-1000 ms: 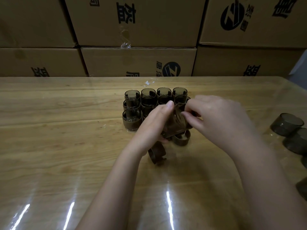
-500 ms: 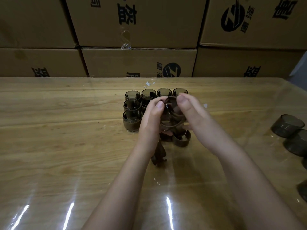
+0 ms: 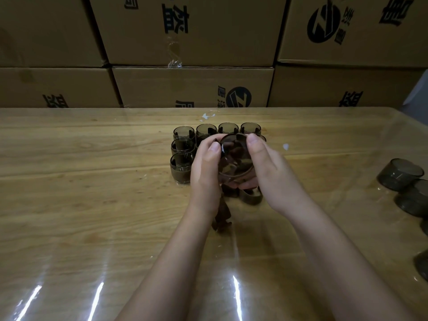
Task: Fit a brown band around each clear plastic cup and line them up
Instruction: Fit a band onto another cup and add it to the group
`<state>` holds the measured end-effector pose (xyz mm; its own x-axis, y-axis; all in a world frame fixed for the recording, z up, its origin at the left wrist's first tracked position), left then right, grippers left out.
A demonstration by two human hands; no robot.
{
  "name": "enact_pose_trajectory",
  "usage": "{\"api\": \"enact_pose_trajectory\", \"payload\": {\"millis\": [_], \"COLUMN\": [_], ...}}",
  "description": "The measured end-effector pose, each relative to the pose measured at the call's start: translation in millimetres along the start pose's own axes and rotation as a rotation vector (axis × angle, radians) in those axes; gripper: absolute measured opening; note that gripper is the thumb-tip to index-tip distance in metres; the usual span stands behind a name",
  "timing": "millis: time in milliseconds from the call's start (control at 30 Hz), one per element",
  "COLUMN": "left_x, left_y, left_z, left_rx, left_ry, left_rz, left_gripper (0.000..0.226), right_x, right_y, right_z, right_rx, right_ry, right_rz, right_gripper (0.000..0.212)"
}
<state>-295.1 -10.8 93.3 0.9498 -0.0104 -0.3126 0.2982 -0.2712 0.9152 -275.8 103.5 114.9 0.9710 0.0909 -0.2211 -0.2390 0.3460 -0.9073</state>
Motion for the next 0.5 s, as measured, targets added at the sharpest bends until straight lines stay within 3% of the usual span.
{"api": "enact_pose_trajectory", "payload": {"millis": [100,500], "left_x": [-0.3,2.0], "left_y": [-1.7,-6.2], "left_z": [2.7,3.7], "left_rx": [0.003,-0.050], "left_ry": [0.024,0.083], "left_rz": [-0.017,0.009], "left_gripper": [0.053,0.049], "right_x": [-1.1,-2.9], "right_y": [2.6,11.9], "right_z": [-0.4,4.8], "right_rx": [0.042,0.091], "right_ry": [0.027,0.139], "right_rz": [-0.019,-0.048], "right_gripper": [0.072,0.057]}}
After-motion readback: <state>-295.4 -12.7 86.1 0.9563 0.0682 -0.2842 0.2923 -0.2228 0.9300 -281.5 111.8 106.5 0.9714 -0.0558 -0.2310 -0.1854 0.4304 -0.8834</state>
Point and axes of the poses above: each hand's wrist, its own x-axis away from the middle knuckle, its own z-axis out of the back of the hand, y = z × x, the point moved 8 cm from there along -x, towards the middle knuckle, and after that the axes turned 3 degrees about -y, right-handed, at the moved point
